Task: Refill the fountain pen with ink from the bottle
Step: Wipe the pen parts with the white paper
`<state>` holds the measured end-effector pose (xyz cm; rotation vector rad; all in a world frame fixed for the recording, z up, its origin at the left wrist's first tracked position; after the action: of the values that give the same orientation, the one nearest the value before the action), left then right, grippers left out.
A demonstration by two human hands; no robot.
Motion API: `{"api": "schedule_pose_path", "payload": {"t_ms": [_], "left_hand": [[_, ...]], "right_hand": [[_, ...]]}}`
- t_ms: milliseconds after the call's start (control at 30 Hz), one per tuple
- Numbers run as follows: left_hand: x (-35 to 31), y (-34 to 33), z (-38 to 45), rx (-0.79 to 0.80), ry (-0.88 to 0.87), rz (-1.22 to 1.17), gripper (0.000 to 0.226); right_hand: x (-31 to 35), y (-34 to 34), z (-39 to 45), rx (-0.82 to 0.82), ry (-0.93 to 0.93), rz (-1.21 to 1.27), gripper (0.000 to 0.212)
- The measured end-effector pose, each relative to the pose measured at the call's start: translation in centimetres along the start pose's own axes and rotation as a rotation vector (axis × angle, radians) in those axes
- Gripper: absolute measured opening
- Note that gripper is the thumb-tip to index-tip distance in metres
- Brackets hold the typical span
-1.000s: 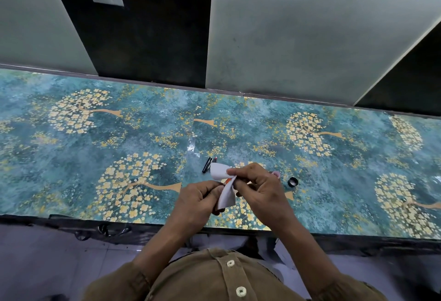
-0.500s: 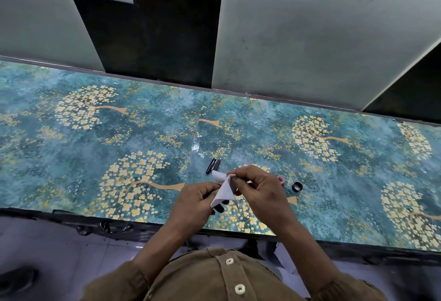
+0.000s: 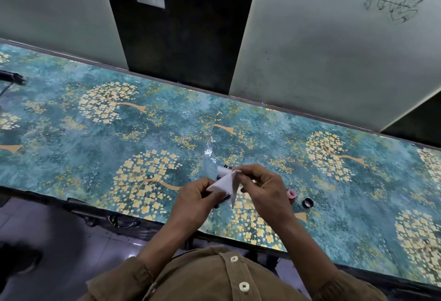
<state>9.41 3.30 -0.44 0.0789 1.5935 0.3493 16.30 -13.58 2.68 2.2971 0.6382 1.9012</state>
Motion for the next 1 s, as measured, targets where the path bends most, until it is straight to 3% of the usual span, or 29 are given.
{"api": "schedule_pose_path", "payload": {"t_ms": [133,367,567,700,867,1000], "left_hand": [[1.3,1.6,-0.2,-0.174,0.072,-0.078,0.007],[2.7,4.2,-1.9,-0.439,0.077,-0.068,0.007],[3.1,4.9,-2.7,-0.503,0.063,-0.059,0.012],[4.0,5.1,-3.2,-0.476,0.087,-0.076,0.004],[4.6,3.8,-3.1,-0.299,0.103,-0.051,0.006],[4.2,2.2,-2.2,-0.157,0.069,0.04,0.01]], "right_hand": [[-1.3,0.1,1.9,-0.14,-0.041,-0.033,0.018],[-0.8,-6.6,5.6,-0.055,0.194,-0.391,0.016],[-3.2,-11.6,6.8,0.28,0.117,-0.79,0.041],[-3.4,-10.5,4.4,0.234,0.044,-0.571,0.026],[-3.6,-9.3,0.2,0.473,-0.265,-0.008,0.012],[-4.8,-7.9,-1.4,0.423,-0.345,0.111,0.014]]}}
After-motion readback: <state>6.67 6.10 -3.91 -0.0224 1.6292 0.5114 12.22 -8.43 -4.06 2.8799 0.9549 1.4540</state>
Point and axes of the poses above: each hand's wrist, its own z-axis towards the middle knuckle, its own y-axis out of the back of the hand, x = y × z, the point moved 4 cm from there along z, towards the middle knuckle, and after that the axes turned 14 degrees about -y, right-handed, at the moved point
